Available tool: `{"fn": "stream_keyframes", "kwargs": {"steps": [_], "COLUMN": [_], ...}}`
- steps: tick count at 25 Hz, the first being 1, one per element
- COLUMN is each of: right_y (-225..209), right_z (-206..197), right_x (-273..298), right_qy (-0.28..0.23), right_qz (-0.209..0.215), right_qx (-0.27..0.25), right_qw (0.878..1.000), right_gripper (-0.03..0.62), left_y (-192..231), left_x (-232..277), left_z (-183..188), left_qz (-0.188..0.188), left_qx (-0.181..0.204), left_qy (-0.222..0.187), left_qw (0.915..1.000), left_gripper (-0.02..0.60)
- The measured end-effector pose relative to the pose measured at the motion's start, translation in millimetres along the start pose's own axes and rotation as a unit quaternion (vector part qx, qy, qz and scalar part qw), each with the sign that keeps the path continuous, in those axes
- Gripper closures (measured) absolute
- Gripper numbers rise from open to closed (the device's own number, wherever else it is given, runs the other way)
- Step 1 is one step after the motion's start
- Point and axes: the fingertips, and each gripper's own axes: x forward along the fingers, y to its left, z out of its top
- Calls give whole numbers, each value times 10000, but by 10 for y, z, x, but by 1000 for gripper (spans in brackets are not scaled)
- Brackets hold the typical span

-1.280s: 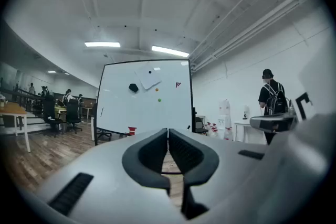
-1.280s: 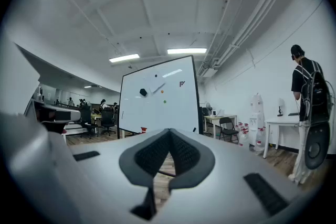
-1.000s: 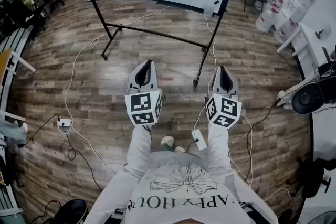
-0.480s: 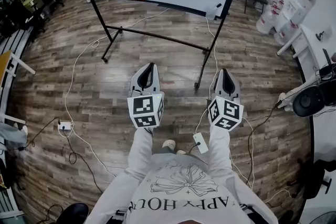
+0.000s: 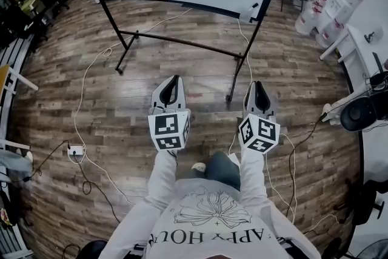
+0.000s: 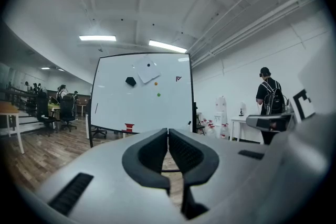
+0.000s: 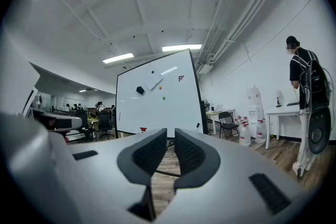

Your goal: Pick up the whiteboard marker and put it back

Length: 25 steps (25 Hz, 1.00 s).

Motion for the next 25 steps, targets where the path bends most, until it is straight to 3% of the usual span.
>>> {"fn": "stream_keyframes", "kwargs": {"steps": [11,25], "right_y": [-23,-688], "right_z": [-62,248], "right_x": [770,2634], "right_qy": [116,7], "right_qz": [294,617], "right_qx": [-32,-2], "right_qw": [9995,9981], "right_gripper": [514,497], "left_y": [152,185], "left_x": [666,2369], "left_z": [-62,305], "left_qz": [148,546], "left_qx": [-75,-32], "left_qy": [88,-41], "left_qw": [9998,9985], "left_gripper": [572,572]}}
